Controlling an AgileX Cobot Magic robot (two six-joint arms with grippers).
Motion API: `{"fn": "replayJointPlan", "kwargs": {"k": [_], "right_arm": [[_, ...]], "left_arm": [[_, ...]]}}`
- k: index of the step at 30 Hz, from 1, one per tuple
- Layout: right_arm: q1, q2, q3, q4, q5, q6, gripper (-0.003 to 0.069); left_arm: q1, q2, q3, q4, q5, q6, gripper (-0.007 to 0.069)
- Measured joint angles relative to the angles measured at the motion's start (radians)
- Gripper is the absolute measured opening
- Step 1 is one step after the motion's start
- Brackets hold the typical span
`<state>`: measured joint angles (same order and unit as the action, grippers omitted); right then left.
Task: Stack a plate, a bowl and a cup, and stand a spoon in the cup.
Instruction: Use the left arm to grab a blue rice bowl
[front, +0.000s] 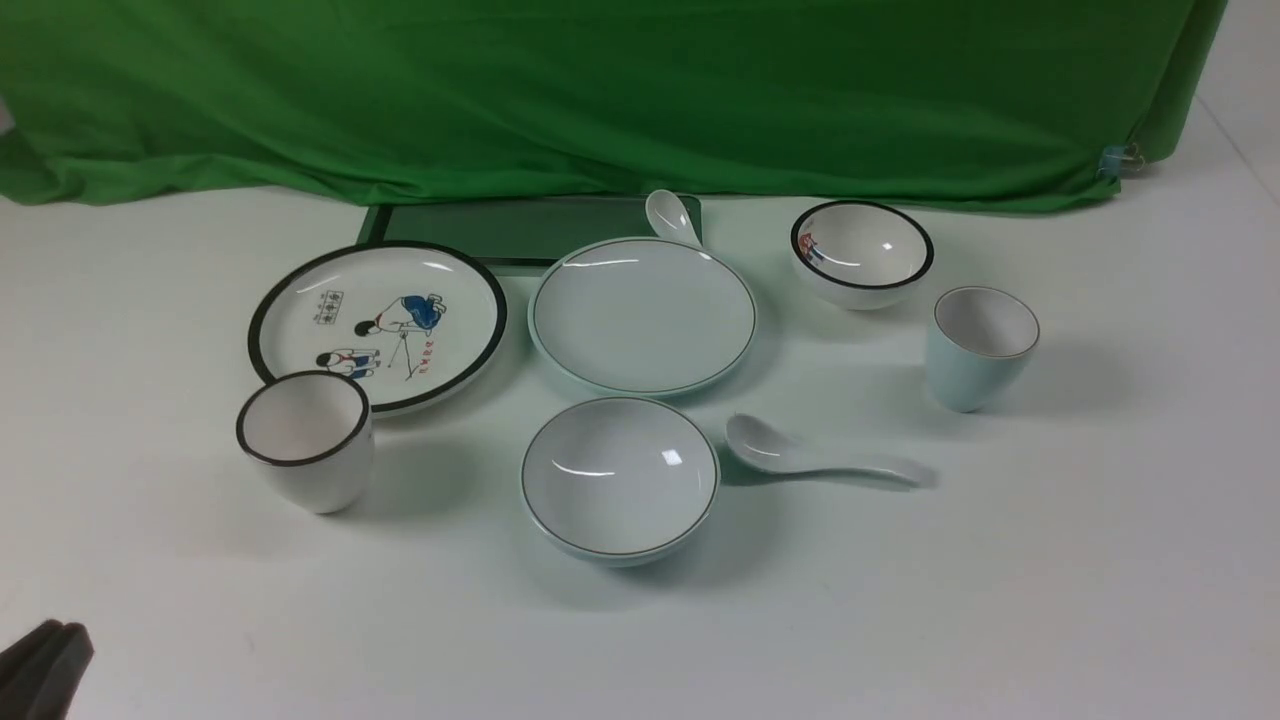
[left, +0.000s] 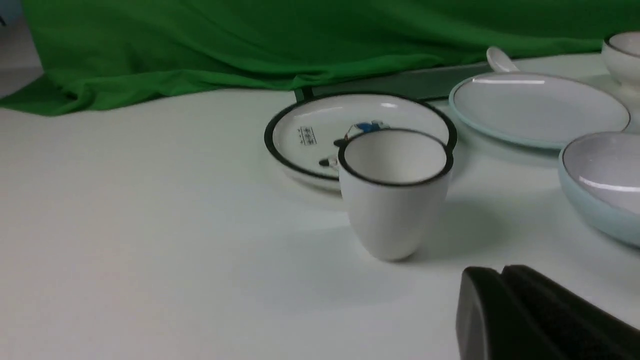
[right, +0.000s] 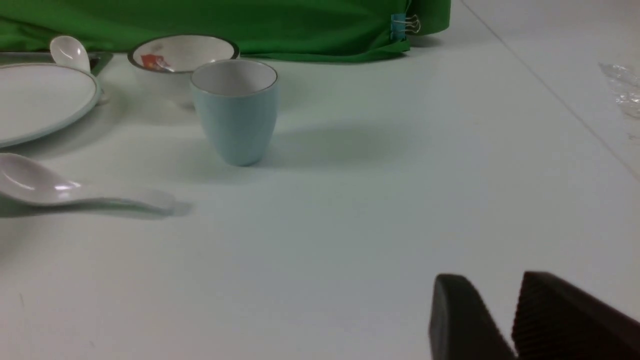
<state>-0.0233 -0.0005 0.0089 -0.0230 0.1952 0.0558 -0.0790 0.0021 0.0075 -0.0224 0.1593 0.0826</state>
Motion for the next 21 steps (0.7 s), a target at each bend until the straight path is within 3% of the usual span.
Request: {"fn": "replayJointPlan", "kwargs": {"k": [6, 7, 8, 11, 14, 17, 21], "right_arm": [[0.000, 0.000, 0.000, -0.002, -0.372, 0.011, 0.0236], [0.000, 0.000, 0.000, -0.002, -0.372, 0.011, 0.0236], [0.000, 0.000, 0.000, -0.004, -0.514, 0.062, 0.0236], [0.000, 0.000, 0.000, -0.005, -0.738, 0.178, 0.0237], [0.000, 0.000, 0.000, -0.005, -0.827, 0.224, 0.0237], [0.000, 0.009, -0.003, -0.008, -0.847, 0.246, 0.0221], [0.000, 0.114, -0.149, -0.009, -0.682, 0.195, 0.0062]], "left_arm": [[0.000, 0.000, 0.000, 0.022, -0.430, 0.013, -0.0029], [0.000, 0.000, 0.000, 0.022, -0.446, 0.017, -0.0029], [0.000, 0.000, 0.000, 0.031, -0.566, 0.037, -0.0029], [0.000, 0.000, 0.000, 0.055, -0.780, 0.048, -0.0029], [0.000, -0.001, 0.000, 0.056, -0.892, -0.013, -0.0029], [0.000, -0.002, -0.042, 0.061, -0.848, -0.117, -0.0029], [0.000, 0.124, -0.332, 0.103, -0.502, -0.200, -0.0029]]}}
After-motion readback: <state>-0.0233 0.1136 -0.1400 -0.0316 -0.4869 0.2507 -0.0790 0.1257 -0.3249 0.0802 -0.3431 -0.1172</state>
